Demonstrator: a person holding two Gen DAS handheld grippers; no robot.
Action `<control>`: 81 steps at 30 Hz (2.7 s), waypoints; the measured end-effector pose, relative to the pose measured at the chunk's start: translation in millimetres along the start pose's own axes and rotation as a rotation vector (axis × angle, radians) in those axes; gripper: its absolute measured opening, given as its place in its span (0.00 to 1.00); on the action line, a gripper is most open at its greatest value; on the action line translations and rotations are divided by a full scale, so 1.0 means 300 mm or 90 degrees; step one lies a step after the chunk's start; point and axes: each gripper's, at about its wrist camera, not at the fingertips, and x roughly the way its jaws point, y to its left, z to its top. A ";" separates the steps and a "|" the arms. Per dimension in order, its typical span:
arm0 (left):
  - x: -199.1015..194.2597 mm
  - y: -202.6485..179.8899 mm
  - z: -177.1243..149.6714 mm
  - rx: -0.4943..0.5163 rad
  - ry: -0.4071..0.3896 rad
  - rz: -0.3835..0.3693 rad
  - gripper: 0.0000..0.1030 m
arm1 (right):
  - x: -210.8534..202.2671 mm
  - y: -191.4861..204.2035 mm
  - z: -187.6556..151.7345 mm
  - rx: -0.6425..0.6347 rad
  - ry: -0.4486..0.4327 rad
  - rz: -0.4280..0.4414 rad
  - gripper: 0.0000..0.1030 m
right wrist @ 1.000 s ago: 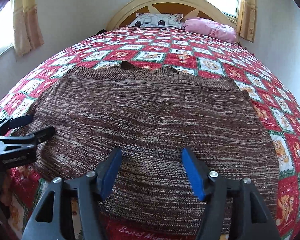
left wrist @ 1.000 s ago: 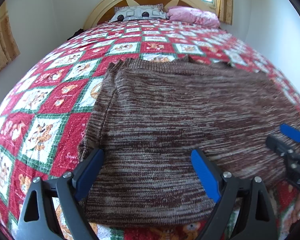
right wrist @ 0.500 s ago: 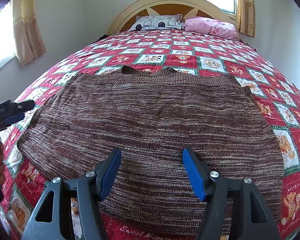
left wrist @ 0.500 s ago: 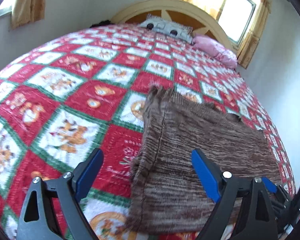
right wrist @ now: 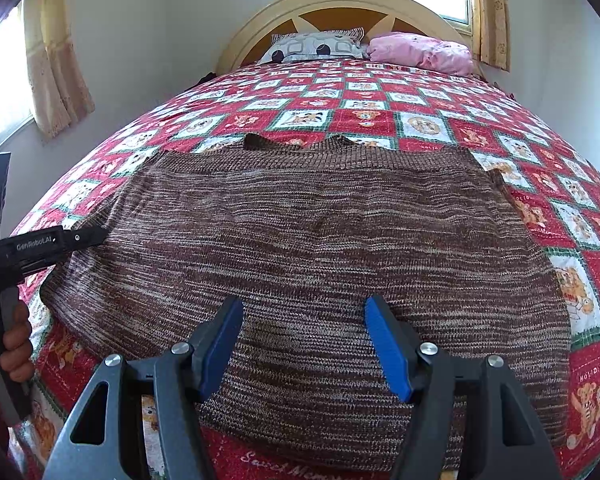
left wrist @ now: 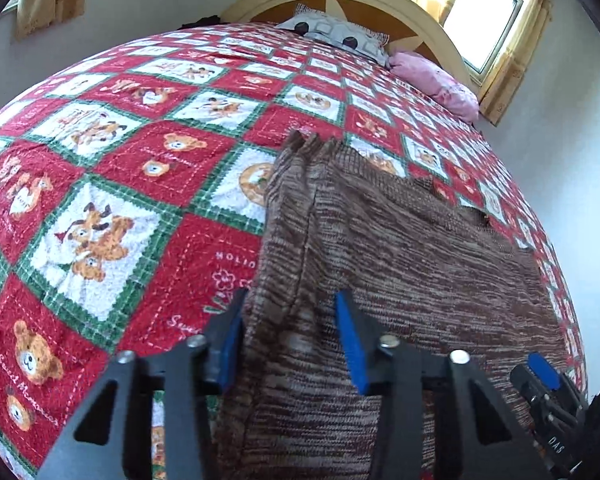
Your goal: Fold small clothes
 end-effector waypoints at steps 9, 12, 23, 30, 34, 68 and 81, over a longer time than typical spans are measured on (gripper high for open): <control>-0.082 -0.145 0.071 0.029 -0.028 -0.029 0.16 | -0.028 -0.058 -0.005 0.058 -0.031 0.031 0.63; -0.129 -0.262 0.071 0.081 -0.050 -0.058 0.16 | -0.039 -0.100 -0.008 0.104 -0.046 0.048 0.63; 0.016 -0.537 -0.085 0.208 0.030 -0.120 0.16 | -0.033 -0.118 -0.009 0.127 -0.049 0.067 0.63; -0.023 -0.507 -0.073 0.197 0.041 -0.155 0.26 | -0.034 -0.124 -0.014 0.131 -0.046 0.071 0.63; -0.076 -0.453 -0.062 0.176 0.077 -0.205 0.73 | -0.032 -0.141 -0.014 0.142 -0.044 0.086 0.63; 0.034 -0.132 -0.036 0.064 -0.006 -0.071 0.95 | 0.233 0.046 0.259 0.096 0.021 0.120 0.12; 0.039 -0.132 -0.033 0.064 -0.005 -0.073 0.96 | -0.106 -0.081 0.401 -0.070 -0.076 0.111 0.10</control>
